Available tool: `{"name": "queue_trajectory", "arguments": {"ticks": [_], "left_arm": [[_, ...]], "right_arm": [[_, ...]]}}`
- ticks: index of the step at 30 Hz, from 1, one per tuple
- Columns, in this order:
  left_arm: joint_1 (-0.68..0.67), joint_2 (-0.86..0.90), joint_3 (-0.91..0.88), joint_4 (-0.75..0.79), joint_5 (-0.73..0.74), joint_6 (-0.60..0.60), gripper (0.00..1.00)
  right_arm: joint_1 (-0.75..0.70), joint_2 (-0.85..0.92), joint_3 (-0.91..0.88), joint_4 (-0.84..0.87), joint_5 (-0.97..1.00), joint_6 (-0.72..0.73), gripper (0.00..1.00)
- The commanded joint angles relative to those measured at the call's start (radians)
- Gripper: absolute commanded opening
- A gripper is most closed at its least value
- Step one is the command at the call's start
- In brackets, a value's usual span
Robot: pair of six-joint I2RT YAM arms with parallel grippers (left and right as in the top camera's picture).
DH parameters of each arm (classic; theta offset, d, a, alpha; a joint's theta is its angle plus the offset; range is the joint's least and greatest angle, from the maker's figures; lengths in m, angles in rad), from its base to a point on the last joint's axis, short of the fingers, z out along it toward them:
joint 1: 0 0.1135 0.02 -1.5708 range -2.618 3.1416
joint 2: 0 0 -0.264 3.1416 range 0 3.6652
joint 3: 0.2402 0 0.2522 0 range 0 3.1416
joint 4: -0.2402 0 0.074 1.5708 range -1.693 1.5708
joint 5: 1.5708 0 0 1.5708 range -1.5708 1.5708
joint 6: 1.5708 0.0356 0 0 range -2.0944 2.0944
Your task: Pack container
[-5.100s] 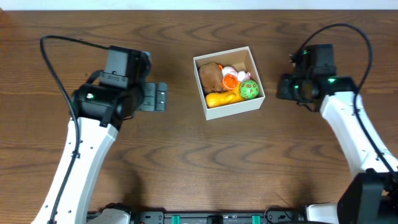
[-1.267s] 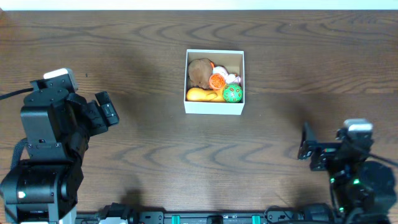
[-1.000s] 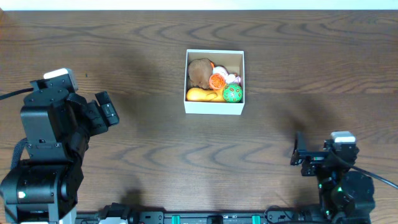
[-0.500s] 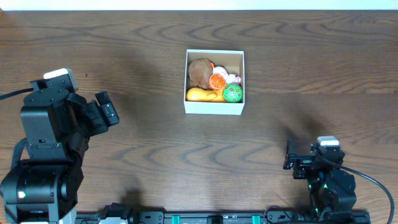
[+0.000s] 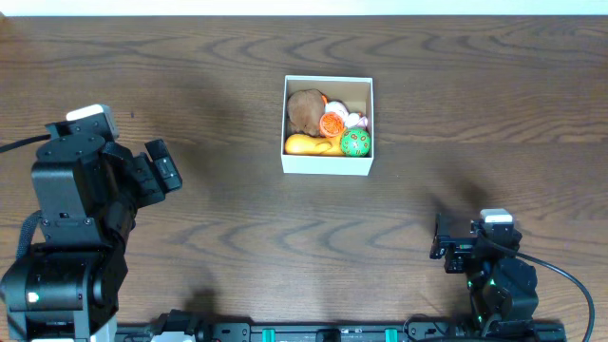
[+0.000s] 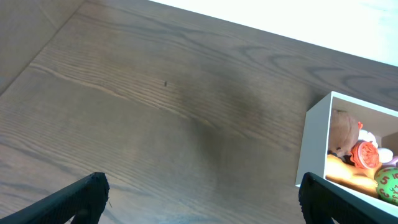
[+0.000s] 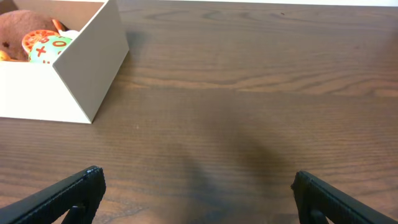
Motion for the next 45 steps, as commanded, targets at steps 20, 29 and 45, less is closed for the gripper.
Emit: {"name": "queue_trajectory", "arguments": {"ticks": [20,29,45], "left_arm": [[0.006,0.001,0.013,-0.002,-0.011,-0.005,0.98],[0.006,0.001,0.013,-0.002,-0.011,-0.005,0.98],[0.003,0.001,0.013,-0.002,-0.011,-0.005,0.98]], "right_arm": [[-0.005,-0.011,-0.031,-0.027,0.006,-0.015,0.99],[-0.005,-0.011,-0.031,-0.094,0.006,-0.015,0.99],[-0.005,-0.011,-0.031,-0.105,0.006,-0.015,0.99]]}}
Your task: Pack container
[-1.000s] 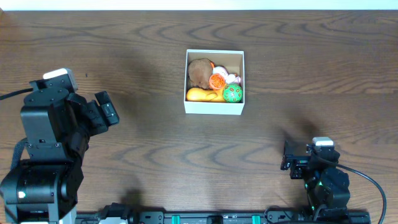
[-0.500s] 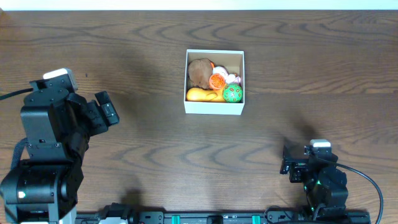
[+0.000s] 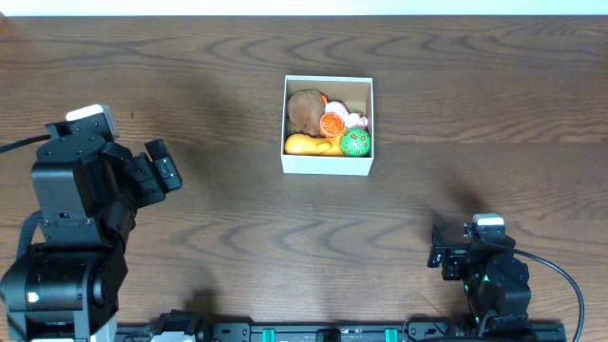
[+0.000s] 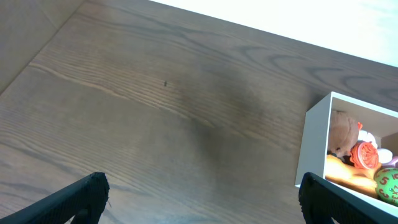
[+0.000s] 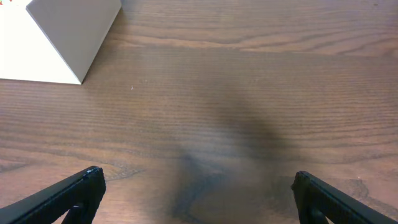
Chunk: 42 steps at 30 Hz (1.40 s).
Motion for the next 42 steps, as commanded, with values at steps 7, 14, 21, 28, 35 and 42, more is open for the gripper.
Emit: {"name": "queue_trajectory", "arguments": {"ticks": [7,14,21,28,35,42], "left_arm": [[-0.023,0.004,0.013,-0.002,-0.012,-0.001,0.98],[-0.023,-0.02,0.007,-0.009,-0.012,-0.002,0.98],[-0.023,-0.151,-0.126,0.216,-0.012,-0.001,0.98],[-0.023,-0.357,-0.428,0.513,-0.011,-0.002,0.98],[-0.023,-0.61,-0.795,0.711,-0.011,-0.002,0.98],[-0.023,-0.724,-1.001,0.838,-0.011,-0.002,0.98]], "right_arm": [[-0.005,-0.011,-0.007,-0.003,0.006,-0.014,0.99],[-0.005,-0.011,-0.007,-0.003,0.006,-0.014,0.99],[-0.005,-0.011,-0.007,-0.003,0.006,-0.015,0.99],[-0.005,-0.011,-0.007,-0.003,0.006,-0.014,0.99],[-0.005,-0.011,-0.007,-0.003,0.006,-0.014,0.99],[-0.005,-0.011,-0.007,-0.003,0.006,-0.014,0.99]]}}
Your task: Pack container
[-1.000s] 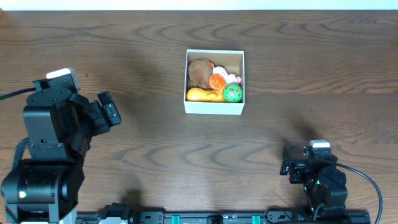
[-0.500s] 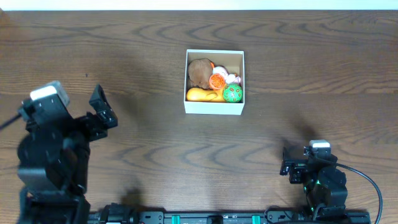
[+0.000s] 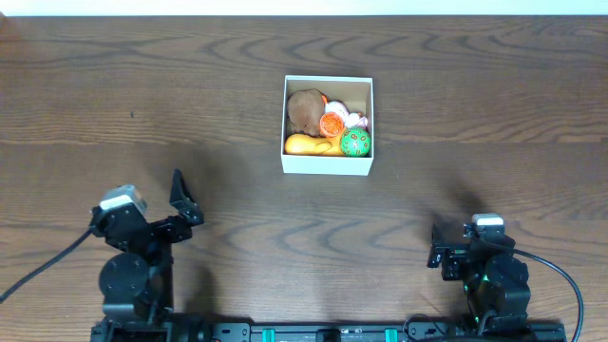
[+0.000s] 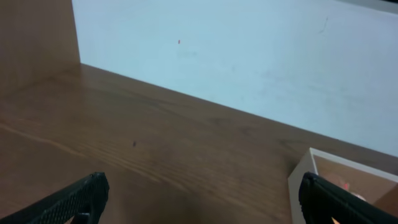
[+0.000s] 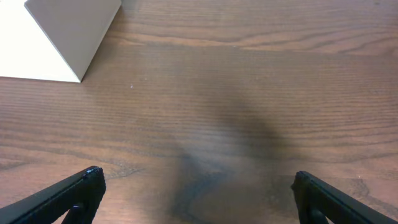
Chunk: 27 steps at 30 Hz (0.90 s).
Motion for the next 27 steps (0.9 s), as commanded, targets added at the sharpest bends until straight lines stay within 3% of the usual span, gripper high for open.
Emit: {"name": "queue_trajectory", "arguments": {"ticks": [1,13,27], "left_arm": [[-0.002,-0.046,-0.061,0.03,-0.008,0.001,0.98],[0.001,-0.195,-0.231,0.037,-0.013,-0.017,0.98],[0.031,-0.255,-0.344,0.163,-0.013,-0.017,0.98]], "right_arm": [[-0.005,-0.01,-0.003,-0.002,0.006,-0.012,0.99],[-0.005,-0.01,-0.003,-0.002,0.006,-0.012,0.99],[-0.005,-0.01,-0.003,-0.002,0.006,-0.012,0.99]]}}
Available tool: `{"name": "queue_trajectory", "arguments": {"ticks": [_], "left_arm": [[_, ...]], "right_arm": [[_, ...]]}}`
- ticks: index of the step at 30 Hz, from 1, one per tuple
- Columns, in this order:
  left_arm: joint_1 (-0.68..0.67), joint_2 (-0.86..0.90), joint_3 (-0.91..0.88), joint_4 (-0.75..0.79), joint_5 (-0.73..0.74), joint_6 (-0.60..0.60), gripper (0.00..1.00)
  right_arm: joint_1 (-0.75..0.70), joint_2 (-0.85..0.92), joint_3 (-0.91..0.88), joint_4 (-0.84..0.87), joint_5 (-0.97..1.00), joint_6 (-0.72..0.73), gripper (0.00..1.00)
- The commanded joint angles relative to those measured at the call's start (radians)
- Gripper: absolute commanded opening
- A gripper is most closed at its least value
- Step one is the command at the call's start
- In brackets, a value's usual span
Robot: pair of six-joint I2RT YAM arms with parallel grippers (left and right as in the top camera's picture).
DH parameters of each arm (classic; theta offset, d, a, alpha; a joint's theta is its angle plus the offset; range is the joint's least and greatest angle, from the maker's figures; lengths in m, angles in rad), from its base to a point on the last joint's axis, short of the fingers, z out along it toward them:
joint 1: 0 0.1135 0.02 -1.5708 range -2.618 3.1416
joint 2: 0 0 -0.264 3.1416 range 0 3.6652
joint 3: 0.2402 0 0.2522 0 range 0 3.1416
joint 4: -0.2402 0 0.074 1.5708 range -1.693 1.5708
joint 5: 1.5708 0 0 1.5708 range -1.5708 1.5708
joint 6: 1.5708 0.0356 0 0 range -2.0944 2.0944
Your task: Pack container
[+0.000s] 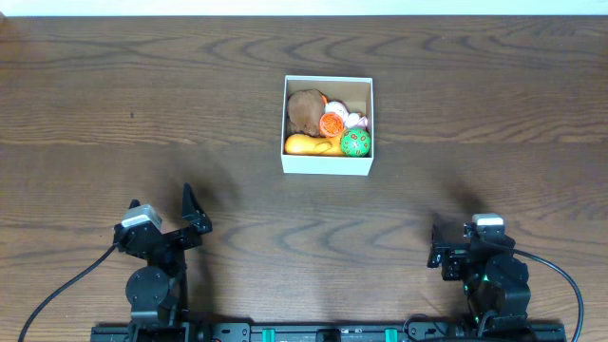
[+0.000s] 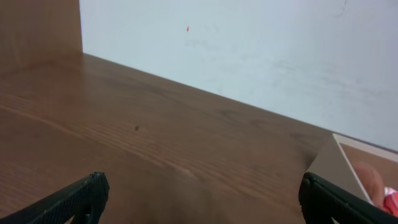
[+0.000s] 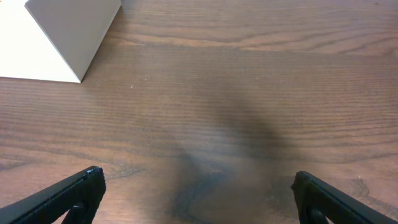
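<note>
A white square box (image 1: 328, 125) stands at the table's middle back. It holds a brown plush piece (image 1: 306, 109), an orange round toy (image 1: 332, 124), a green ball (image 1: 355, 142), a yellow-orange piece (image 1: 306, 144) and a pale pink one (image 1: 355, 120). My left gripper (image 2: 199, 198) is open and empty near the front left edge, the box corner (image 2: 348, 165) to its right. My right gripper (image 3: 198, 194) is open and empty at the front right, with the box's wall (image 3: 59, 34) at the upper left.
Dark wooden table (image 1: 475, 114) all round the box. A white wall (image 2: 249, 43) rises behind the table's far edge in the left wrist view. Both arms are folded low at the front edge, cables trailing from them.
The left arm has settled a little further right and lower at the front edge; its camera view shifted slightly. The right arm and the box contents are unchanged.
The left arm stood raised at the left with its gripper open, and the right arm was low at the front right, then slightly further back. The left arm then dropped to the front edge, and now both rest folded there, grippers open and empty.
</note>
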Motion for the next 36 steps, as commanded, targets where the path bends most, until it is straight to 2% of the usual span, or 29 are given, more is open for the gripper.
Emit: {"name": "queue_trajectory", "arguments": {"ticks": [1,14,36], "left_arm": [[0.005,-0.009,-0.01,0.01,-0.013,-0.01,0.98],[0.004,-0.009,-0.088,0.02,-0.004,-0.01,0.98],[0.003,0.008,-0.088,0.021,-0.005,-0.01,0.98]], "right_arm": [[-0.005,-0.009,-0.003,-0.002,0.006,-0.011,0.99],[-0.005,-0.009,-0.003,-0.002,0.006,-0.011,0.99],[-0.005,-0.009,-0.003,-0.002,0.006,-0.011,0.99]]}}
